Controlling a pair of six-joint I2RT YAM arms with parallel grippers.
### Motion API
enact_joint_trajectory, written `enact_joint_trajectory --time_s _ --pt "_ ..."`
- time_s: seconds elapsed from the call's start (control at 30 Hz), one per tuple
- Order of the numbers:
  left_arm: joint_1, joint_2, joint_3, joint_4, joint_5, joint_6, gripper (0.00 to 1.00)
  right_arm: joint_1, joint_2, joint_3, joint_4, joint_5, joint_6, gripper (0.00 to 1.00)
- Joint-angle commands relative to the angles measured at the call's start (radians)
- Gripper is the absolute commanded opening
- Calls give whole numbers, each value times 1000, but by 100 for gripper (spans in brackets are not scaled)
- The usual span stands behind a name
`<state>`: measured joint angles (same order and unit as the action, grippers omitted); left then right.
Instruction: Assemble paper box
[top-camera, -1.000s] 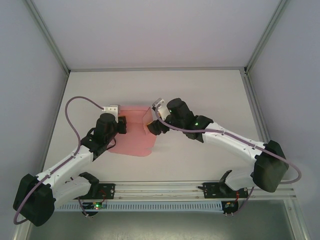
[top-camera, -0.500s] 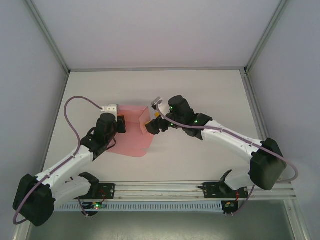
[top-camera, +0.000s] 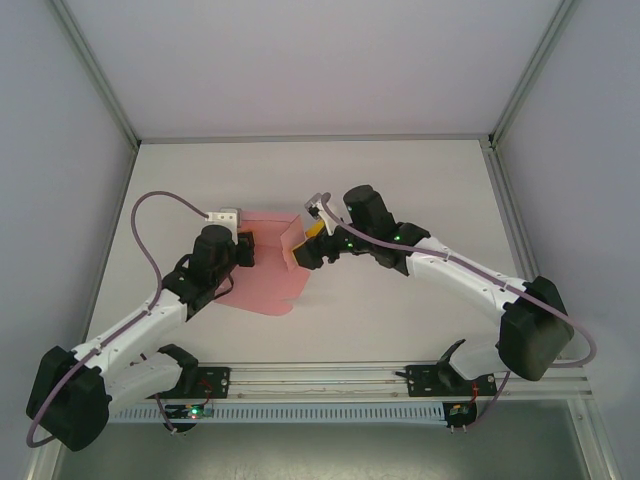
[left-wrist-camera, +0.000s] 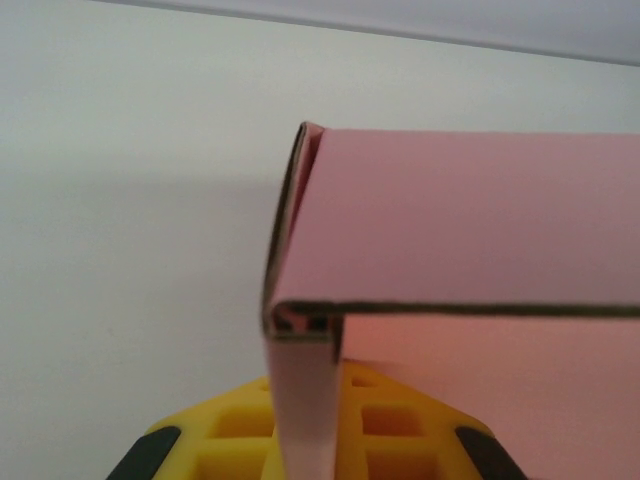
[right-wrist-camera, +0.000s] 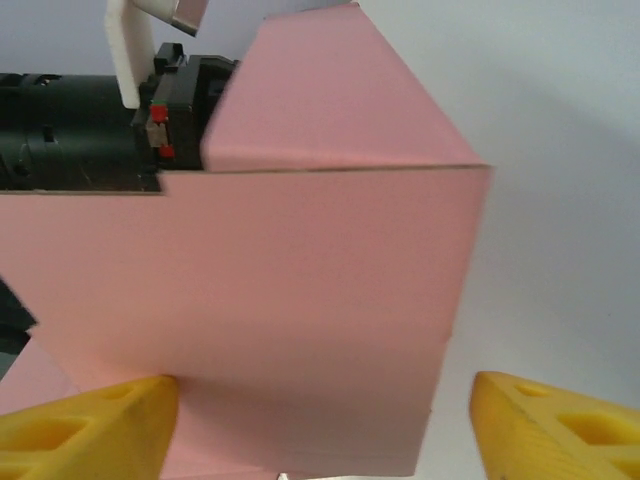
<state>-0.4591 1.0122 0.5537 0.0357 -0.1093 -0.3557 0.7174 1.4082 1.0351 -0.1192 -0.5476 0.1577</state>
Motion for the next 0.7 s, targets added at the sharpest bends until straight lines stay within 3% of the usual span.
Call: enact_joint_trajectory --time_s 0.0,0.43,0.67 --pt "-26 10 29 11 -17 12 0 20 -35 54 41 -58 31 73" --pt "-27 15 48 -13 -19 -6 0 79 31 106 -6 152 29 71" --pt "-30 14 68 -11 10 -5 0 122 124 174 -25 456 74 67"
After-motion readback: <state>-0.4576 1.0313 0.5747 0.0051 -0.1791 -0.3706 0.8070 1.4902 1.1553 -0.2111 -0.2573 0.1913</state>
